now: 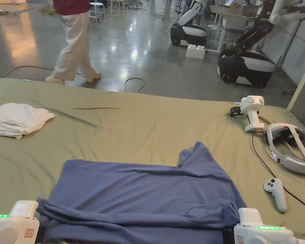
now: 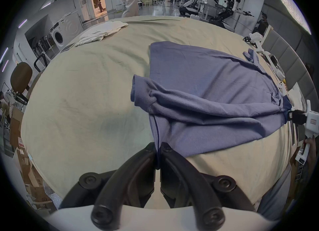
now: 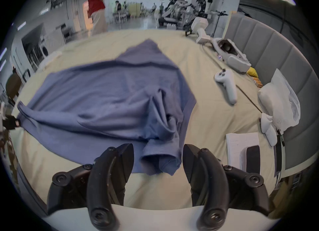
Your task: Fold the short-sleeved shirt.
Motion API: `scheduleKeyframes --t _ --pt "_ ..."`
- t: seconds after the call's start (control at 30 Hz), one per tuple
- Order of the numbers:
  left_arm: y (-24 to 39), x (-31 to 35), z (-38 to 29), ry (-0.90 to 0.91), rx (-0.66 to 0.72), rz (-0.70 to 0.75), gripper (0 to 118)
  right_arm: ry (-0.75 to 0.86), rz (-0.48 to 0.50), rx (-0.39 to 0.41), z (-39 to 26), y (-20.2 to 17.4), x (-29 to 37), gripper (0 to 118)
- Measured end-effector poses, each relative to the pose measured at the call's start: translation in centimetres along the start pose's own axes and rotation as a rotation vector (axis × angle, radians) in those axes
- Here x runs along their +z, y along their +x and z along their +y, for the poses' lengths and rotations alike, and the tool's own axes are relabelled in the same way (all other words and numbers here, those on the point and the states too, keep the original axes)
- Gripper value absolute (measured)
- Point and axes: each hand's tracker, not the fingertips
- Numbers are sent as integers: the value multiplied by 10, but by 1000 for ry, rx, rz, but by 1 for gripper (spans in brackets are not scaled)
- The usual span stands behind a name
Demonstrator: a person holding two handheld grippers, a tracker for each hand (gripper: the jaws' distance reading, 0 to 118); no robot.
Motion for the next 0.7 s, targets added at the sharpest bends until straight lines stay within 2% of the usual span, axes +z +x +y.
scheduleKeyframes --t 0.07,0.13,0.2,0.23,0.27,0.4,0.7 --pt "-1 -4 0 -4 3 0 5 -82 -12 7 -5 0 -17 63" --pt "-2 -6 0 -3 5 -1 5 -104 41 -39 -13 1 -25 58" --pt "-2 -8 -3 -2 5 -1 5 -34 55 -77 -18 4 -19 46" --pt "-3 -9 -4 1 7 -3 5 -32 63 -70 -19 3 -13 35" --pt "-3 -10 -4 5 9 -5 5 -23 77 -65 -19 2 -11 17" --pt "-4 -5 -5 35 16 -14 5 -6 74 -26 -18 0 -2 10" --pt "-13 54 12 143 31 -54 5 110 76 5 10 18 75 9"
